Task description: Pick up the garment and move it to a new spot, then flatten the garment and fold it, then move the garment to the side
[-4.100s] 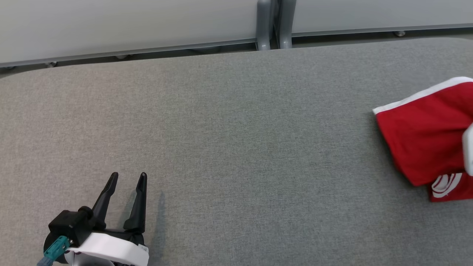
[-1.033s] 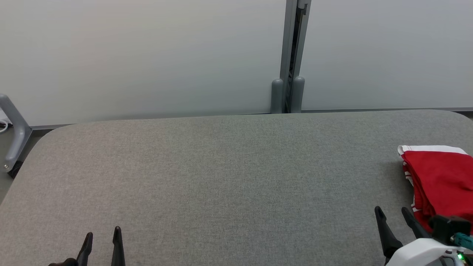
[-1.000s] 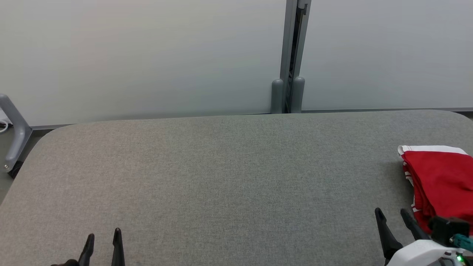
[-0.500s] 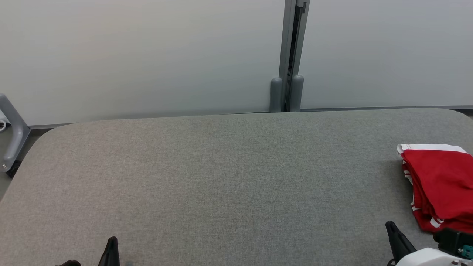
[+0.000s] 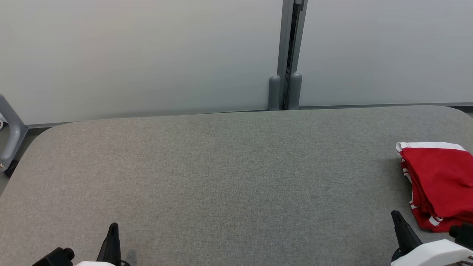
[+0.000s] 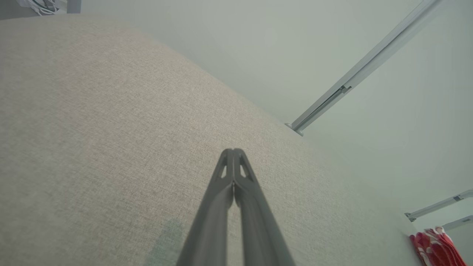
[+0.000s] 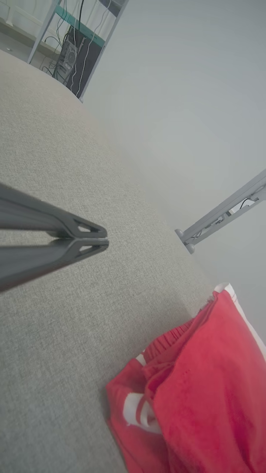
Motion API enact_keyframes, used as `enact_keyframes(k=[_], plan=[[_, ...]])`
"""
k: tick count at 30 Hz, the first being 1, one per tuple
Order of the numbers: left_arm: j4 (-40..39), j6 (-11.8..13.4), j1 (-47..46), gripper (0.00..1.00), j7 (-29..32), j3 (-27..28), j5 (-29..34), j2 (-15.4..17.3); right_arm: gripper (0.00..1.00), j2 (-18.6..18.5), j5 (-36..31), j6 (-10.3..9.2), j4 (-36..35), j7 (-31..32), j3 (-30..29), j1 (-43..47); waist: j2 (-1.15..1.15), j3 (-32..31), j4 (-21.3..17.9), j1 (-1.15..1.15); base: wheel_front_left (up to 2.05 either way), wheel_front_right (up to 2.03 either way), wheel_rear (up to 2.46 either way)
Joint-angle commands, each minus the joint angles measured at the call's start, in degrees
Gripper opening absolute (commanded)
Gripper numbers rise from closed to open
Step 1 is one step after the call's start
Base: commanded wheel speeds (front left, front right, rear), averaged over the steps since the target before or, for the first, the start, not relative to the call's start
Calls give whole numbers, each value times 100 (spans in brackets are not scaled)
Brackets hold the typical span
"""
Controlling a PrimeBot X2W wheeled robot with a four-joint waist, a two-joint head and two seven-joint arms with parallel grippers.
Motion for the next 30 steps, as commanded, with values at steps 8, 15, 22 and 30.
enact_keyframes(k=[8,15,22,30], plan=[[9,-176,-400,0,200,129,-711,-23,0,-64,856,2,-54,-5,-114,-255,0,28,-21,0,0,0,0],[62,-275,-557,0,324,186,-1146,-70,0,-72,1369,2,-33,4,-169,-327,0,48,-38,0,0,0,0],[108,-372,-706,0,440,241,-1552,-112,0,-79,1846,2,-12,12,-226,-386,0,69,-54,0,0,0,0],[155,-469,-854,0,559,299,-1984,-151,0,-87,2352,2,10,21,-288,-457,0,93,-72,0,0,0,0]])
